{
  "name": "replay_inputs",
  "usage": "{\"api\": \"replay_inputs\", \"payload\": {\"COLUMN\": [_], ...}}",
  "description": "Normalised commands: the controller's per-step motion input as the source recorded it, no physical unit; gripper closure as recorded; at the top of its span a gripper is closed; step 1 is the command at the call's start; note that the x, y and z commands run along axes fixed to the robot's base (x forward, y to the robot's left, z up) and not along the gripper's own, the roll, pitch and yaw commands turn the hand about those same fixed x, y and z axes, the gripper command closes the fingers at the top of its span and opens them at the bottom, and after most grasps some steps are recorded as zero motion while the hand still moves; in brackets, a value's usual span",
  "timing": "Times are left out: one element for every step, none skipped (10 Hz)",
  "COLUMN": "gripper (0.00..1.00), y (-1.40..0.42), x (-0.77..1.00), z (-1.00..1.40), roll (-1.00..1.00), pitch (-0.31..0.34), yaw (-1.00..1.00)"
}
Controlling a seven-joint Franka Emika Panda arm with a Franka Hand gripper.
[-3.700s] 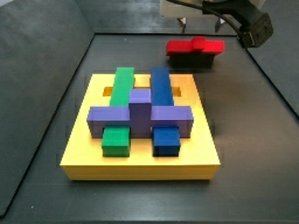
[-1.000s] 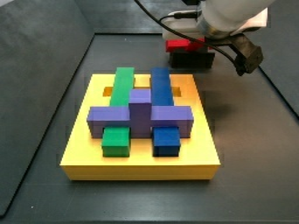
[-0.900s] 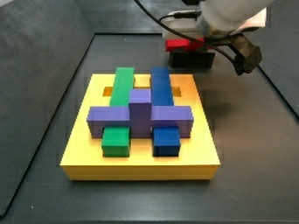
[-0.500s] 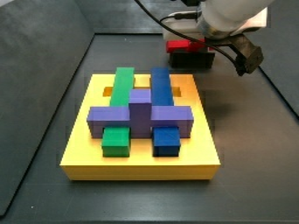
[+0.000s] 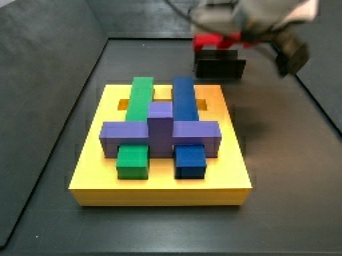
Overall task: Pick up the red object. Move up. Place the red object on the fixture. Regrasp the red object. Move to above the board. Insert the red object.
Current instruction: Move to above the board.
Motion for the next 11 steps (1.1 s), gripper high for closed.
{"api": "replay_inputs", "payload": {"gripper": [1.00, 1.00, 1.00, 1.00, 1.00, 1.00, 1.00, 1.00, 1.00, 1.00, 1.00], "y": [0.04, 0.05, 0.03, 0.02, 0.01, 0.01, 0.00, -0.01, -1.40, -1.40, -1.40], "x": [-0.05, -0.05, -0.04, -0.04, -0.03, 0.00, 0.01, 0.02, -0.99, -1.02, -1.09], "z": [1.40, 1.40, 1.40, 1.40, 0.95, 0.55, 0.30, 0.19, 0.26, 0.27, 0.27], "roll": [-0.11, -0.08, -0.04, -0.01, -0.01, 0.00, 0.01, 0.00, -1.00, -1.00, -1.00], "pitch": [-0.071, -0.076, -0.025, -0.001, 0.016, 0.038, 0.055, 0.070, 0.093, 0.085, 0.073], "yaw": [0.01, 0.01, -0.02, -0.04, -0.03, -0.03, -0.02, -0.01, -0.12, -0.12, -0.11]}}
